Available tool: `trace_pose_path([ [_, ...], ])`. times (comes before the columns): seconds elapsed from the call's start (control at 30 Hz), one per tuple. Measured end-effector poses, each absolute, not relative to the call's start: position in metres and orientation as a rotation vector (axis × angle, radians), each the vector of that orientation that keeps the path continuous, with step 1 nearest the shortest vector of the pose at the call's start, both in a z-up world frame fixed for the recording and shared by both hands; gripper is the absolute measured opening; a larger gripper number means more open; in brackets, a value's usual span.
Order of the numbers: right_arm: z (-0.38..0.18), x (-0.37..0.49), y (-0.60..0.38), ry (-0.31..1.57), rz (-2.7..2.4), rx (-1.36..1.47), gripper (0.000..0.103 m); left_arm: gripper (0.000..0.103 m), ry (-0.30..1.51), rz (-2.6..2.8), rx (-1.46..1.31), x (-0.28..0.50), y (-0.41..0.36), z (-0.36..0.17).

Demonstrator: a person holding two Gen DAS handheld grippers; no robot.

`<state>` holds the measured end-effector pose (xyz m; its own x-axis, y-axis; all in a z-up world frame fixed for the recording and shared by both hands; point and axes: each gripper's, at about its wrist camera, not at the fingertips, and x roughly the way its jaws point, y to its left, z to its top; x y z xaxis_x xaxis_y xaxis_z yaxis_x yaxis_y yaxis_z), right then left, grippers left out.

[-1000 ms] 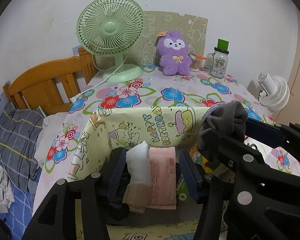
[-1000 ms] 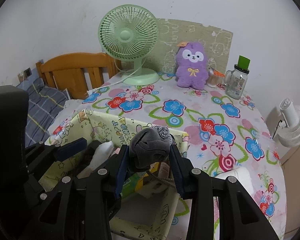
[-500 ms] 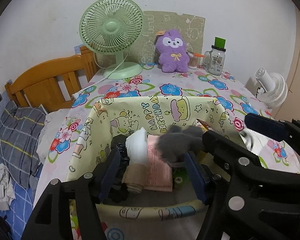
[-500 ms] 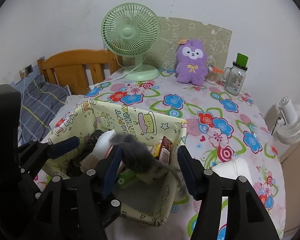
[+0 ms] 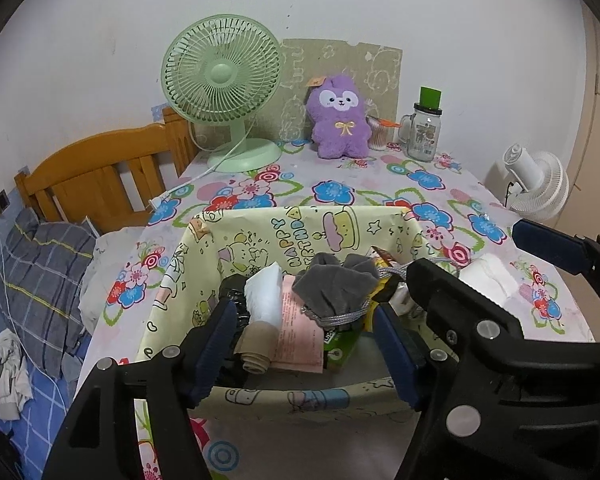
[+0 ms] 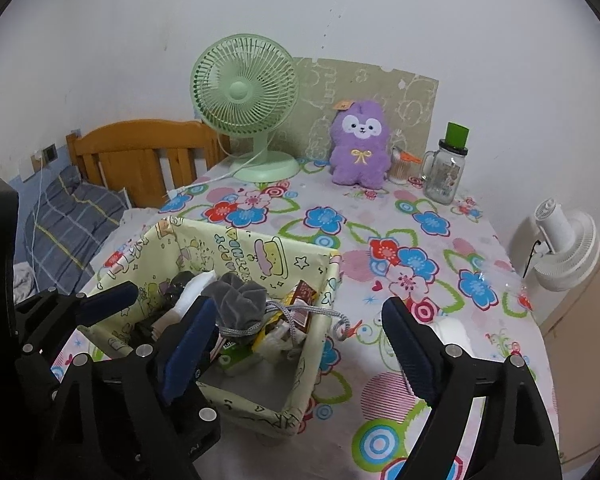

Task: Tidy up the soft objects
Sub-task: 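Open the left tool over the box while the right tool releases the grey cloth in, then withdraw both tools from the box toward the white tissue pack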

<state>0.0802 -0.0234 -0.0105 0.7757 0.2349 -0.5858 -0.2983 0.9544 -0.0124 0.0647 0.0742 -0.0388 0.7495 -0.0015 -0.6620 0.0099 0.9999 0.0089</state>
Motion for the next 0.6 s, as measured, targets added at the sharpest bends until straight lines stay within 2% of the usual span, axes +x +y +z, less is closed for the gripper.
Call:
trace_pose_path([
  [0.6, 0.006, 0.07, -0.062, 0.577, 0.247, -0.068, 0.096, 0.082, 0.69, -0.047, 0.044, 0.058, 0.037, -0.02],
])
